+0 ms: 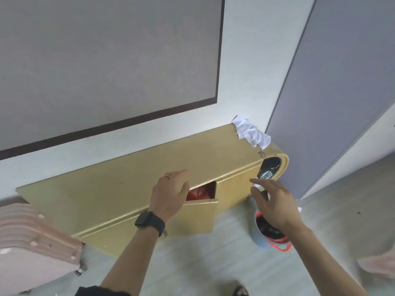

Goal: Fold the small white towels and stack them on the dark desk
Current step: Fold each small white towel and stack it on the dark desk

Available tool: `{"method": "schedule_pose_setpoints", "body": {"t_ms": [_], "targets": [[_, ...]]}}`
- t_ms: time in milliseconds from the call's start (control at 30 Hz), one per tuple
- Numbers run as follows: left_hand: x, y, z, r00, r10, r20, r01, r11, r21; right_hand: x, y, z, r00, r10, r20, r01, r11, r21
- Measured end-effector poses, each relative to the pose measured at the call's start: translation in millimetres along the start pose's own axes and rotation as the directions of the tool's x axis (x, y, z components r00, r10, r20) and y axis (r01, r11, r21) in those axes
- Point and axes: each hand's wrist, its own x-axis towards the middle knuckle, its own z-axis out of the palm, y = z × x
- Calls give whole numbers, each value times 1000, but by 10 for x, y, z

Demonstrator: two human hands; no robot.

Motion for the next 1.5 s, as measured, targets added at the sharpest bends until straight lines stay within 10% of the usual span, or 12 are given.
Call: {"method": "schedule_pose_setpoints", "body": {"t_ms": [400,833,1067,1267,1500], "targets": [[1897,-419,1425,891,-391,231,403,915,-3,2363,1134,1315,837,250,486,-181,966,-185],[3787,-792,2974,795,-465,390,367,880,301,5179,2484,2504,805,397,441,-237,897,-374],[3783,-1151,3357,760,-485,434,342,865,367,5498,2774,2944,874,428,230,-288,838,-464],[3823,-1128,3288,734,-483,477,342,870,355,5383,2683,2940,902,283,325,-109,879,-464],[3826,-1018,2925,760,-436,482,329,897,294,4621,2008,2923,686,91,722,73,979,-192]]}}
